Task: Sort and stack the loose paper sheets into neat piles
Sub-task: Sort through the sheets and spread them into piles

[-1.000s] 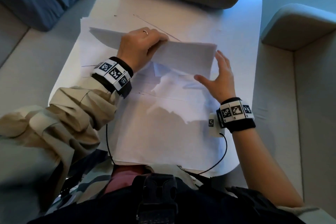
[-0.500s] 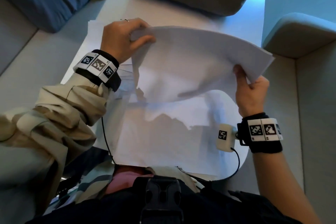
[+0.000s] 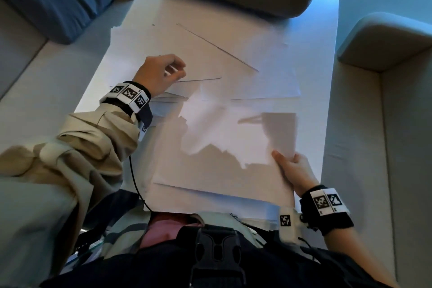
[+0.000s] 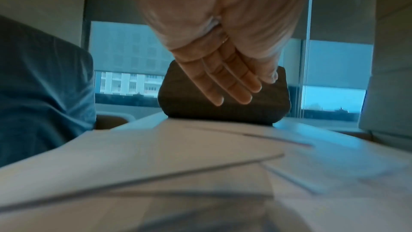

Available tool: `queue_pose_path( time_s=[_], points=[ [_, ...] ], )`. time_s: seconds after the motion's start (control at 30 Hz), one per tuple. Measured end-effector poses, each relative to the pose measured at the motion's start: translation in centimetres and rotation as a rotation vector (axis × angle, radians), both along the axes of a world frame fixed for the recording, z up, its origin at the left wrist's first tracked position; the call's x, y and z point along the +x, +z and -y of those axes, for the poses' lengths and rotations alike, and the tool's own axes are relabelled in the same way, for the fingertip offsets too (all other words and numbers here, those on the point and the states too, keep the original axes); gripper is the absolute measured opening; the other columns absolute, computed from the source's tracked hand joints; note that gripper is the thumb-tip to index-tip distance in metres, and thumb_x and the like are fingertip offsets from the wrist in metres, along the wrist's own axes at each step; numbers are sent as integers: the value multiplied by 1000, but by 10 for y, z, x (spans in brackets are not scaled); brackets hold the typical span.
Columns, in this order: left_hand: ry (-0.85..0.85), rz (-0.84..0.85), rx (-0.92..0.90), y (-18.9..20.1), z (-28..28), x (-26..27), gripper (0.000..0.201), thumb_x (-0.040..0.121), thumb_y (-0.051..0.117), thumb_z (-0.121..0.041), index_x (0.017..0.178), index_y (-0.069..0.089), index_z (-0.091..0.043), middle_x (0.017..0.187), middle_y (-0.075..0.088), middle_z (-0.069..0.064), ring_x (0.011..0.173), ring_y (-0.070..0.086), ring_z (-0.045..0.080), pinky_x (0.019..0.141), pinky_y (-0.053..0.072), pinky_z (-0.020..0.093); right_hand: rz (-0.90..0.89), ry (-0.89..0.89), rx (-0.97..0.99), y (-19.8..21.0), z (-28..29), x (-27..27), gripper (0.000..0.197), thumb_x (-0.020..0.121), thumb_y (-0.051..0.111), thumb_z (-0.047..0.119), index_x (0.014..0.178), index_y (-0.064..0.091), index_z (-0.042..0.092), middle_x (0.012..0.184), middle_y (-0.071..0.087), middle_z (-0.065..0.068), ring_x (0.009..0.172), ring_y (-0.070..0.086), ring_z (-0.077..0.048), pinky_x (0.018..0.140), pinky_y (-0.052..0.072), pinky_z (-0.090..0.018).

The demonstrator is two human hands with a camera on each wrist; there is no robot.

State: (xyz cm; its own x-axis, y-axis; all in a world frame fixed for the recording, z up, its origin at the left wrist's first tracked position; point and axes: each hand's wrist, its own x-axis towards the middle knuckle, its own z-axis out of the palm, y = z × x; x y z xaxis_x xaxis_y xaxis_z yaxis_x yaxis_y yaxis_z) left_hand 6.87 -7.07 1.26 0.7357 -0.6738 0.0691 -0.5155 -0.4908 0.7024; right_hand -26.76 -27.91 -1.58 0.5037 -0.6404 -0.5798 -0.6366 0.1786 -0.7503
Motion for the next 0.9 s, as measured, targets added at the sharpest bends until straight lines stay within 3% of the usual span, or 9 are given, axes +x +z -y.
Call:
queue_pose_path(
  time_s=[0.07, 0.17, 0.27, 0.37, 0.5, 0.63, 0.77, 0.9],
  points=[
    [-10, -53, 111, -14, 1, 0, 19, 86, 66, -21, 105, 65, -16, 98, 67, -2, 85, 62, 13, 84, 52, 31, -154, 165, -171, -10, 6, -5, 29, 86, 66, 18, 111, 61, 3, 96, 69, -10, 80, 66, -22, 73, 55, -35],
    [-49, -78, 305, -31, 3, -2, 22, 84, 69, -26, 104, 67, -17, 109, 64, 3, 96, 59, 17, 91, 48, 37, -308, 304, -445, -13, 15, -5, 40, 82, 69, 24, 117, 56, 9, 112, 60, -11, 90, 61, -25, 84, 50, -35],
    [-97, -81, 416, -38, 11, -3, 33, 80, 72, -34, 107, 67, -16, 119, 58, 5, 109, 54, 22, 96, 43, 35, -291, 285, -557, -7, 25, 6, 51, 84, 69, 24, 128, 50, 8, 121, 50, -16, 101, 59, -27, 95, 46, -35],
    [-139, -63, 474, -41, 32, -8, 46, 81, 72, -31, 120, 60, -10, 126, 55, 12, 115, 51, 27, 97, 39, 31, -242, 306, -649, 3, 43, 30, 48, 84, 69, 22, 127, 51, 6, 121, 51, -17, 106, 57, -28, 99, 43, -36],
    [-262, -21, 509, -46, 66, -20, 62, 80, 71, -30, 135, 46, -14, 145, 33, 14, 133, 33, 30, 108, 28, 34, -223, 361, -622, 9, 84, 80, 52, 86, 68, 24, 130, 49, 5, 125, 58, -14, 114, 56, -28, 100, 41, -34],
    [-372, 62, 603, -55, 85, -27, 66, 84, 66, -33, 140, 38, -13, 154, 23, 9, 140, 25, 24, 111, 25, 32, -387, 374, -545, -3, 129, 124, 65, 87, 66, 30, 141, 38, 6, 143, 44, -14, 130, 44, -29, 109, 32, -34],
    [-324, 112, 630, -55, 92, -25, 73, 79, 67, -46, 136, 41, -8, 148, 33, 10, 133, 36, 26, 107, 35, 37, -484, 290, -515, -13, 156, 144, 75, 84, 69, 35, 141, 34, 1, 142, 43, -18, 131, 43, -32, 106, 36, -37],
    [-369, 184, 658, -57, 96, -24, 77, 78, 59, -58, 134, 44, -7, 143, 39, 11, 130, 39, 26, 105, 38, 38, -528, 188, -512, -23, 167, 153, 88, 72, 74, 53, 133, 41, 0, 134, 49, -18, 126, 45, -33, 100, 41, -41]
  ],
)
